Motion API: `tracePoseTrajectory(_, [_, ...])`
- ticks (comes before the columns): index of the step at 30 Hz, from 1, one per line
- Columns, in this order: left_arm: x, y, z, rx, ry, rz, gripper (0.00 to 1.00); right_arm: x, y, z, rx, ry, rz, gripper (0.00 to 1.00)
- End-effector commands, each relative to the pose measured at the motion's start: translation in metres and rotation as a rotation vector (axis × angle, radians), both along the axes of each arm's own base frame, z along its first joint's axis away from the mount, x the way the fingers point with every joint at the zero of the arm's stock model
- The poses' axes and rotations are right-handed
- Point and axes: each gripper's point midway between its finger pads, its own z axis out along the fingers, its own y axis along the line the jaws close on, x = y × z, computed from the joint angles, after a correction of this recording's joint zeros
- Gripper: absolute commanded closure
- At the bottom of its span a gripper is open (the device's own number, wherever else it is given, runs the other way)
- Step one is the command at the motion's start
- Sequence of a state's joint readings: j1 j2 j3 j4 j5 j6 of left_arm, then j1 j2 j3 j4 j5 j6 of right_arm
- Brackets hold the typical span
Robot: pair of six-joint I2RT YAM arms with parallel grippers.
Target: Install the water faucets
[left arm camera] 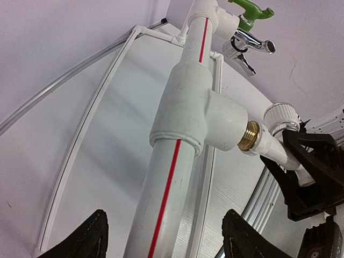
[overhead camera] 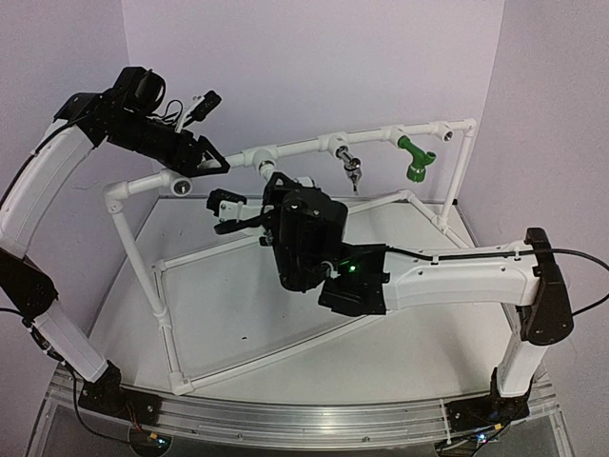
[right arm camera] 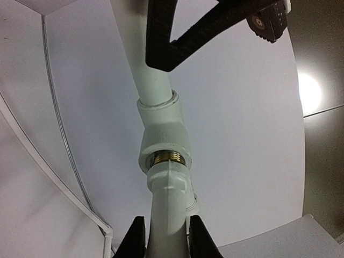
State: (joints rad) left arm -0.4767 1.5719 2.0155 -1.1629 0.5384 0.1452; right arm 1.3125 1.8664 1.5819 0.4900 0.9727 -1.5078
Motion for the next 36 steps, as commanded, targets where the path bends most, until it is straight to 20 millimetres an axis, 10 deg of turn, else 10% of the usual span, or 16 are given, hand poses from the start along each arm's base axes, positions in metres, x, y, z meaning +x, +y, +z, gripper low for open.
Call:
tracePoseTrajectory(1, [-0.015,-0.003,-0.012,0.007,0.086,-0.029,0.30,0.005,-0.007,0.022,0.044,-0.011,-0.040,1.00])
tracePoseTrajectory(36, [-0.018,-0.008,-0.015,-0.013,0.111,-0.062,0.43,0.013,0.011,0.018,-0.022,-0.006,-0.037,1.00])
